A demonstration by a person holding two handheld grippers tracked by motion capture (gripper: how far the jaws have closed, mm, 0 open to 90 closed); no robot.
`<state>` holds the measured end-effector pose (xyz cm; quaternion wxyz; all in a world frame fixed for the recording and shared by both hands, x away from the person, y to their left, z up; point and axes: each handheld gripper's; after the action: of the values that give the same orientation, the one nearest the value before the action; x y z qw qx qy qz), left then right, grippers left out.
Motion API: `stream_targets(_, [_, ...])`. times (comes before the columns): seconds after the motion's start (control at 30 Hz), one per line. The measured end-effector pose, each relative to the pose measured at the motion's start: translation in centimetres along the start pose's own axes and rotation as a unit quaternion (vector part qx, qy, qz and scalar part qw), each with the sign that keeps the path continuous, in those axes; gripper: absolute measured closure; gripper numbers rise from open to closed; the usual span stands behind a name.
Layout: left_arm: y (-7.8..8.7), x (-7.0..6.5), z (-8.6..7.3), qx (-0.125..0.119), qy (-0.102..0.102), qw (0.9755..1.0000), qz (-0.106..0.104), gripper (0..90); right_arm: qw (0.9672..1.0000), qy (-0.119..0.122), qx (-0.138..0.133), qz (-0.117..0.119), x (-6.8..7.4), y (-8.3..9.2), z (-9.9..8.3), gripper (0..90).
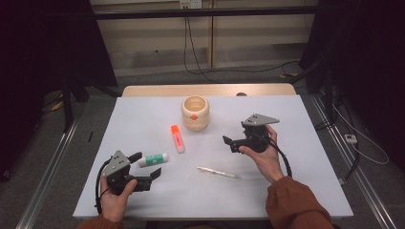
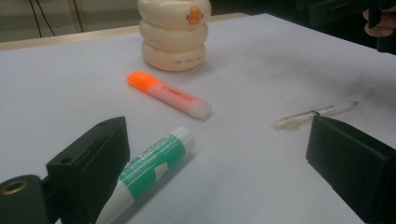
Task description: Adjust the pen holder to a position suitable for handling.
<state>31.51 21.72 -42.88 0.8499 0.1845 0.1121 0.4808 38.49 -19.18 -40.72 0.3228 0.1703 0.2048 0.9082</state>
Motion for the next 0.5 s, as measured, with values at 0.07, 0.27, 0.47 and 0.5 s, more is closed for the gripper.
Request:
stream_targets(0.07, [0.0,0.0,0.0,-0.001,0.002,1.0000,0.000,5.9,1.0000,0.000,-0.004,-0.001,-0.2,-0.3,0.6,9.4])
stream_targets(0.27, [-0.2,0.0,0.0,0.002,0.002,1.0000,-0.002,5.9,1.0000,-0.005,-0.004,0.005,-0.8,-1.7,1.8,10.2])
stream_targets(0.47, [0.0,-0.1,0.0,-0.002,-0.004,1.0000,0.002,5.9,1.0000,0.000,0.000,0.002,-1.3,-3.0,3.2,11.1])
stream_targets(0.5, [0.0,0.0,0.0,0.000,-0.005,1.0000,0.003,5.9,1.0000,-0.001,-0.001,0.001,-1.4,-3.3,3.5,11.0])
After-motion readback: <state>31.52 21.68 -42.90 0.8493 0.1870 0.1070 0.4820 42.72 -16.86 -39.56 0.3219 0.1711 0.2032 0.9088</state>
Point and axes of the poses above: each handheld gripper's, and its own axes: y roughly backward along the jaws, z roughly out of its top, x roughly to its left, and after that the axes turned 15 degrees about z, right-handed
